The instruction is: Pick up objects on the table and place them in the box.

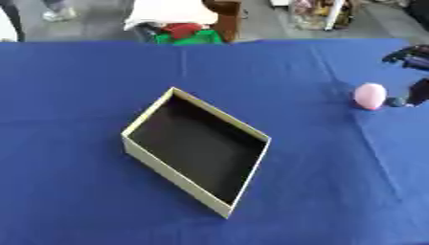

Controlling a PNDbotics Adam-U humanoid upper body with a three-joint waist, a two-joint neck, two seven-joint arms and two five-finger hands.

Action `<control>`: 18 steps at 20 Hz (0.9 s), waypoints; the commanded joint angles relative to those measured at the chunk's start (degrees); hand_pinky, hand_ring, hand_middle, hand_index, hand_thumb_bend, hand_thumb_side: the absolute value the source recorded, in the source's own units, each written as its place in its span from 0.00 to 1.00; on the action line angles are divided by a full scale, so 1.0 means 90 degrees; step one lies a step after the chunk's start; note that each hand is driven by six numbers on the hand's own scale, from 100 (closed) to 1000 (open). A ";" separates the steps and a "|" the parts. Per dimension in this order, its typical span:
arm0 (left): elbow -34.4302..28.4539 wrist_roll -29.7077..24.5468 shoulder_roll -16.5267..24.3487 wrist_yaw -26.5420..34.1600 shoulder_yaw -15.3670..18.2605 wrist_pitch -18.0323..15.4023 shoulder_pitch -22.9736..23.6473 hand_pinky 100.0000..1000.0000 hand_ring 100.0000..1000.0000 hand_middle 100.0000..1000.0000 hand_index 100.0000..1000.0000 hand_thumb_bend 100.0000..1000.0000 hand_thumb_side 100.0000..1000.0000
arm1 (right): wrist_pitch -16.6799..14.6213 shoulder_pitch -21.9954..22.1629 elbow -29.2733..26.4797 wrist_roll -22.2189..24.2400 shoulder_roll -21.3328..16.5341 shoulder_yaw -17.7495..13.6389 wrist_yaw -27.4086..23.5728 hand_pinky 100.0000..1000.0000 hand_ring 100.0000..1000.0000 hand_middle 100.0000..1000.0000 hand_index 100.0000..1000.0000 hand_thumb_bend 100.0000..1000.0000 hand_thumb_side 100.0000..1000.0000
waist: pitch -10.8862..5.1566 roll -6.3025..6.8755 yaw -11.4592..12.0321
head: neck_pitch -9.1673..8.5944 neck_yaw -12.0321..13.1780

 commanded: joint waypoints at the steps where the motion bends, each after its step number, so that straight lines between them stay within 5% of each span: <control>1: -0.0106 -0.0021 0.0163 -0.0031 -0.0003 -0.0003 -0.0049 0.71 0.56 0.65 0.65 0.51 0.93 | 0.0057 -0.0174 -0.0041 0.0050 -0.0201 -0.0060 0.0084 0.88 0.83 0.88 0.99 0.42 0.22 | -0.0109 0.0006 0.0011 | -0.0004 -0.0008; 18: -0.0106 -0.0031 0.0125 -0.0010 -0.0009 -0.0001 -0.0068 0.71 0.56 0.65 0.64 0.51 0.93 | 0.0298 -0.0445 0.0372 0.0091 0.0055 -0.0083 0.0420 0.88 0.84 0.88 0.98 0.41 0.24 | -0.0036 0.0058 0.0071 | -0.0057 -0.0090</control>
